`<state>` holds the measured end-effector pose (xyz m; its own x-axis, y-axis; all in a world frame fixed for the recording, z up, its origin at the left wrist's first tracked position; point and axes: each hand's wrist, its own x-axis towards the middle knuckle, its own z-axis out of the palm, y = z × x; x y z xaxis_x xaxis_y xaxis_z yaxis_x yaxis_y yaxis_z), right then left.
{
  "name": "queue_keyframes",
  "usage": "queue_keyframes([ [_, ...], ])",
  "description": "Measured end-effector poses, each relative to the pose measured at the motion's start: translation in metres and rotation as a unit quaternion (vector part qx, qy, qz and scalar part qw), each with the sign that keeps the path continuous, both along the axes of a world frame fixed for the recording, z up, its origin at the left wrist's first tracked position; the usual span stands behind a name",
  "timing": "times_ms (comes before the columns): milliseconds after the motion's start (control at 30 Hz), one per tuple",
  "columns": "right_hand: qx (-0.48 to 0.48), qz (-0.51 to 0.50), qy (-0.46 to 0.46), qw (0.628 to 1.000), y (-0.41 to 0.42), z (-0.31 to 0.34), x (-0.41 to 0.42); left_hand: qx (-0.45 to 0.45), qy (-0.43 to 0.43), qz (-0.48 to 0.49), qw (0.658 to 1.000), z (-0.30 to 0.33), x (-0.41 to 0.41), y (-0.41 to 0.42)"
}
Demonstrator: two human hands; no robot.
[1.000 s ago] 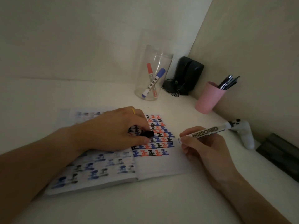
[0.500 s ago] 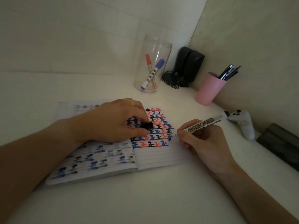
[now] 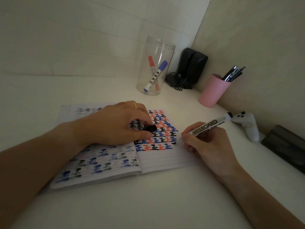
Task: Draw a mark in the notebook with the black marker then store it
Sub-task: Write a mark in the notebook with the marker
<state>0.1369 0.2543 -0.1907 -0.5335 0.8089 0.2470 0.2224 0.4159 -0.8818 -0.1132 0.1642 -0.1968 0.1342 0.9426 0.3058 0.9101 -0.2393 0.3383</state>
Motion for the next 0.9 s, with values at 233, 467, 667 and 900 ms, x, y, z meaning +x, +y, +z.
queue_keyframes([
  [233, -0.003, -0.005, 0.006, 1.000, 0.0001, 0.0010, 0.0003, -0.005, 0.004, 0.000, 1.000, 0.0016, 0.0004, -0.0003],
  [467, -0.007, -0.018, 0.013, 1.000, 0.0008, -0.0001, -0.0006, -0.012, 0.004, -0.002, 1.000, 0.0028, 0.0015, -0.0014],
  [667, -0.001, 0.030, 0.007, 1.000, -0.0024, 0.0012, 0.0004, -0.006, 0.001, -0.003, 1.000, 0.0037, 0.0019, -0.0017],
  [900, -0.003, 0.044, 0.009, 0.999, -0.0025, 0.0015, 0.0014, -0.002, 0.000, -0.007, 1.000, 0.0027, 0.0007, -0.0008],
])
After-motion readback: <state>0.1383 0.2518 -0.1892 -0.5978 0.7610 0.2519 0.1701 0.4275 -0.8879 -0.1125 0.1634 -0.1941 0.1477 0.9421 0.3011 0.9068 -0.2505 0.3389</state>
